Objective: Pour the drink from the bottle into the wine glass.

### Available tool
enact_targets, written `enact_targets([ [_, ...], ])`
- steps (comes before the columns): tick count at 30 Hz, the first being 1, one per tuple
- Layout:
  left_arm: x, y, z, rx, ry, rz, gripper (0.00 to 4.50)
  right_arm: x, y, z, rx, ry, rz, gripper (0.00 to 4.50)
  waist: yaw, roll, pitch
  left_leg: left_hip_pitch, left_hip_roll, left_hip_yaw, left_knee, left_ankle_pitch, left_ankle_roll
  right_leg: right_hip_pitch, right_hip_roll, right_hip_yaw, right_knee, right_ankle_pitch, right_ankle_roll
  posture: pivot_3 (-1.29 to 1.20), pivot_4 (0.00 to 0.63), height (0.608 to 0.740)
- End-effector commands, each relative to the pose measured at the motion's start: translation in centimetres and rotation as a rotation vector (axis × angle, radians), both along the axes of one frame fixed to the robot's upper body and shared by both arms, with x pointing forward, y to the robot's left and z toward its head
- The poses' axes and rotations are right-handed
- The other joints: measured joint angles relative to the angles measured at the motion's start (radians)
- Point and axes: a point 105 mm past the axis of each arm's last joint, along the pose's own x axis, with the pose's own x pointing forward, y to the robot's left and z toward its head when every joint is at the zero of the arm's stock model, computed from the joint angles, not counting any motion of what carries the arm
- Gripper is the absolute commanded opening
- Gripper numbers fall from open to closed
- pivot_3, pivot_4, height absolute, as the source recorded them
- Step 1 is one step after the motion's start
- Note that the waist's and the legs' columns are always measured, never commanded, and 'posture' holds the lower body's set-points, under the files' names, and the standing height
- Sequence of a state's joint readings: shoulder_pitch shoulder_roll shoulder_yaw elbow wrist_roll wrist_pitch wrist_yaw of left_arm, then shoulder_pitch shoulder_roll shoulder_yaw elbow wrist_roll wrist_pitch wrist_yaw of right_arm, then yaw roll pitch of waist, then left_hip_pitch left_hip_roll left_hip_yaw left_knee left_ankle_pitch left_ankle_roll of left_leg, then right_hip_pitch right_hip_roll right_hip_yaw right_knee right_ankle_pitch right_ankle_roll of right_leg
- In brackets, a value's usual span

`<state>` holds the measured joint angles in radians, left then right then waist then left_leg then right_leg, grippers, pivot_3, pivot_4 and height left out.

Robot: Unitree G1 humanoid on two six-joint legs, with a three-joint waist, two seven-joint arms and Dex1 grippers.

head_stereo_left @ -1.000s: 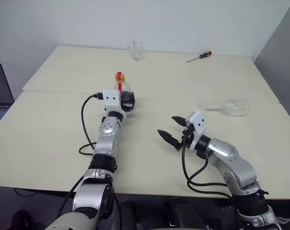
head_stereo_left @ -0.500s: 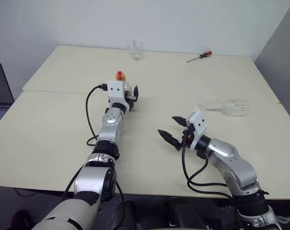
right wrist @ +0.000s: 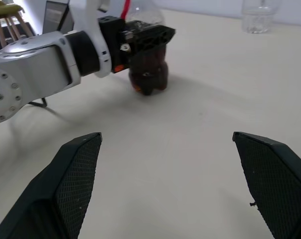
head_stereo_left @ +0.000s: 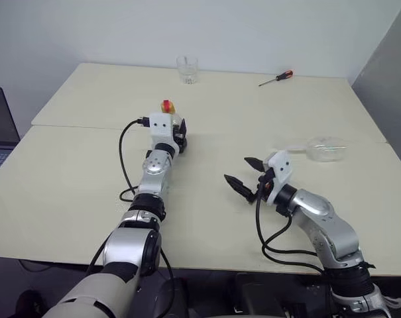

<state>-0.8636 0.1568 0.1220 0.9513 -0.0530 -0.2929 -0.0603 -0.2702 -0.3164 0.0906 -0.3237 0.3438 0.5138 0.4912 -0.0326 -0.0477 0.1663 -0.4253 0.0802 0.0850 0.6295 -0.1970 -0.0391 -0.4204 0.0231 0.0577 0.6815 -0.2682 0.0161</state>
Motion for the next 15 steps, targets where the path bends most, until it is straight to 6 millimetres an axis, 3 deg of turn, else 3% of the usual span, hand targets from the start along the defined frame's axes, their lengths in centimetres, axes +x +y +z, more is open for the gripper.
enact_targets([
  [1,-0.6,-0.5,1.5,0.065,-0.063,-0.078,2.25,0.0,-1.0,6.6,0.053,-0.15,-0.047,4.5,-0.003,0.001,0.0,0.0,0.0,0.0,0.0,0.0,0.0,-0.001,0.0,0.001,0.001,0.0,0.0,0.0,0.15,0.74],
  [6,-2.4,-4.9,2.7,0.154,-0.063,-0.349,2.15,-0.7,-1.3,8.6,0.015,-0.073,-0.119,4.5,0.004,0.001,0.0,0.0,0.002,0.0,-0.001,0.0,-0.001,0.0,0.0,-0.003,0.001,0.002,-0.004,0.0,0.15,0.74],
  [10,-4.8,-8.5,2.5,0.208,0.032,-0.605,1.92,-1.3,-1.7,10.7,0.03,-0.048,-0.177,4.5,0.005,0.001,0.001,-0.007,0.001,-0.002,0.001,0.001,-0.001,-0.003,-0.004,-0.008,0.001,0.002,-0.005,0.0,0.15,0.74],
  [15,-6.8,-11.7,2.9,0.204,0.069,-0.787,1.83,-1.5,-1.4,11.5,0.074,0.031,-0.225,4.5,0.004,0.002,0.0,-0.007,0.0,-0.005,0.001,0.001,0.0,-0.002,-0.006,-0.011,0.001,0.002,-0.005,0.0,0.15,0.74],
])
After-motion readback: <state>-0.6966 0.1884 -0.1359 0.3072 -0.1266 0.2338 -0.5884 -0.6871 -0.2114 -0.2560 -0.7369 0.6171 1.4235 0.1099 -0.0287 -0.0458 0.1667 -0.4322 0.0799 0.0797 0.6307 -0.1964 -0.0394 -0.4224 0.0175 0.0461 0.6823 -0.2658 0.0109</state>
